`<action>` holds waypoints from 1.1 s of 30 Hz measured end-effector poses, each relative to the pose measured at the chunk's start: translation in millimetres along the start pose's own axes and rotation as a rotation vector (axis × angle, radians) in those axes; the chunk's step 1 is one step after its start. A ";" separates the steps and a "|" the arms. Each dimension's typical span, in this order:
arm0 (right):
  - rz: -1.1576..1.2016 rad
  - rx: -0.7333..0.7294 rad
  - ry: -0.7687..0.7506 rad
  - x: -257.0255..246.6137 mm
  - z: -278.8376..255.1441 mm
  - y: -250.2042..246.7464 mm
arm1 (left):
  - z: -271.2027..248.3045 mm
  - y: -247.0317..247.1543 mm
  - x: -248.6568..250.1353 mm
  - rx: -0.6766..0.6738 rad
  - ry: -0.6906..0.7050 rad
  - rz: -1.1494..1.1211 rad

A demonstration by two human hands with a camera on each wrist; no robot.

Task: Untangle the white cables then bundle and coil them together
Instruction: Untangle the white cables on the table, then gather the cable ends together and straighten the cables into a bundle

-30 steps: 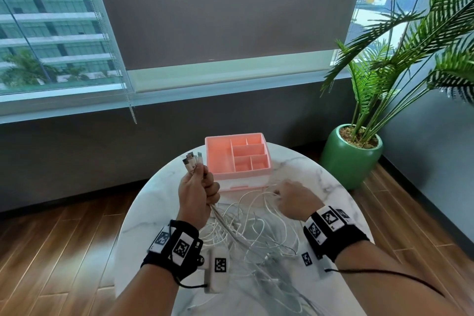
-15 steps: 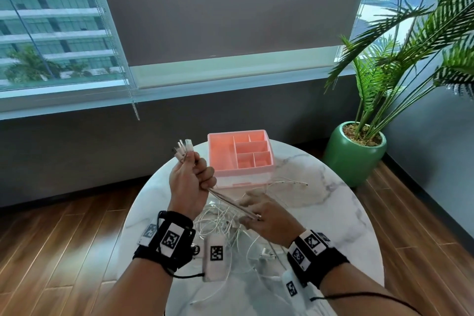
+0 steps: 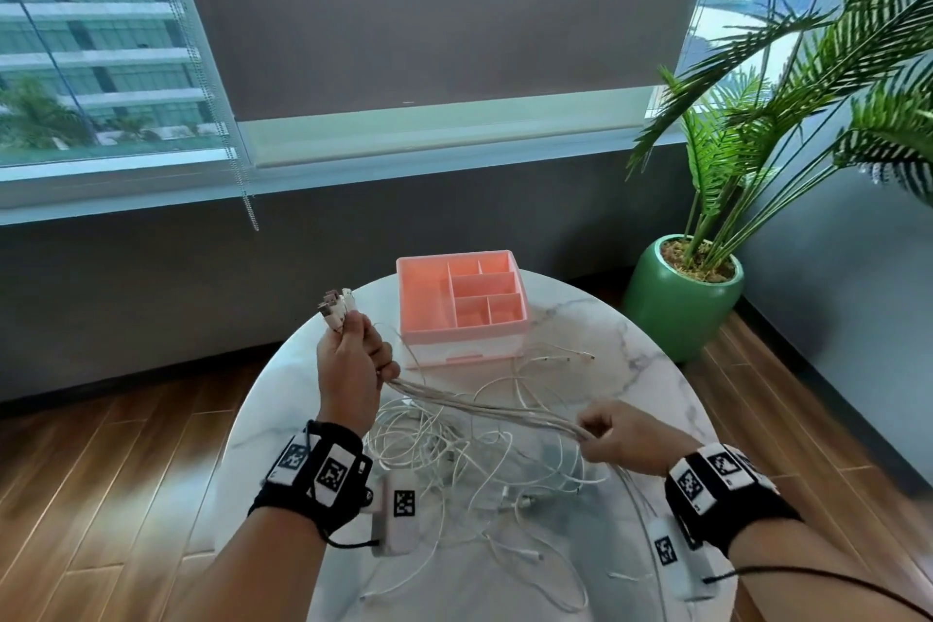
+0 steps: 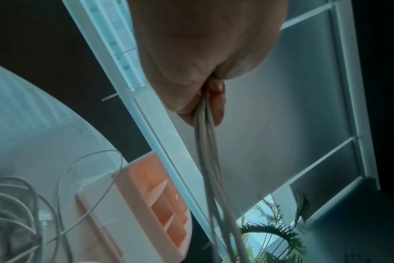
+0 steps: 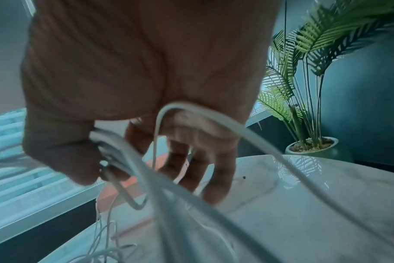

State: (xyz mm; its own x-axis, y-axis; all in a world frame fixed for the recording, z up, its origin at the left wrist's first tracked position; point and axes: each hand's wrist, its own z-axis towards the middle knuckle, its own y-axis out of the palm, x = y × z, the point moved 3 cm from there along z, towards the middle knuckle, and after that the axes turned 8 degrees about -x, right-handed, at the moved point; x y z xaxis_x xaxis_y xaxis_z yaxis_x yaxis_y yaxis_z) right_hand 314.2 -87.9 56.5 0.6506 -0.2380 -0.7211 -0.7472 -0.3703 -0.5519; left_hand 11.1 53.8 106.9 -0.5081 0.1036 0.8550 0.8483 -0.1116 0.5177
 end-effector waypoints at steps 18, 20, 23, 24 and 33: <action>-0.612 0.148 0.027 30.5 -8.6 7.8 | 17.4 0.1 47.0 0.109 0.143 -0.186; -0.423 0.126 0.089 54.5 -14.7 12.6 | 19.1 -5.9 53.3 0.119 0.143 -0.215; -0.125 0.157 0.144 89.1 -30.4 8.8 | 20.7 -16.2 49.8 0.148 0.109 -0.229; -0.094 0.150 0.168 98.0 -34.0 7.0 | 21.0 -18.5 46.0 0.158 0.094 -0.230; -0.258 0.135 -0.046 -5.2 1.4 28.3 | 18.4 2.3 38.5 0.134 0.021 -0.291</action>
State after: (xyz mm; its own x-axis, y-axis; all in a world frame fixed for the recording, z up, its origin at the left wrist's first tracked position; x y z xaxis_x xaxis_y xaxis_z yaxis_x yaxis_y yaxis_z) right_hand 289.6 -95.9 44.1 0.8168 -0.1096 -0.5664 -0.5713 -0.2899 -0.7678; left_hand -3.8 75.7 140.4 -0.7339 0.0911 0.6731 0.6785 0.0512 0.7328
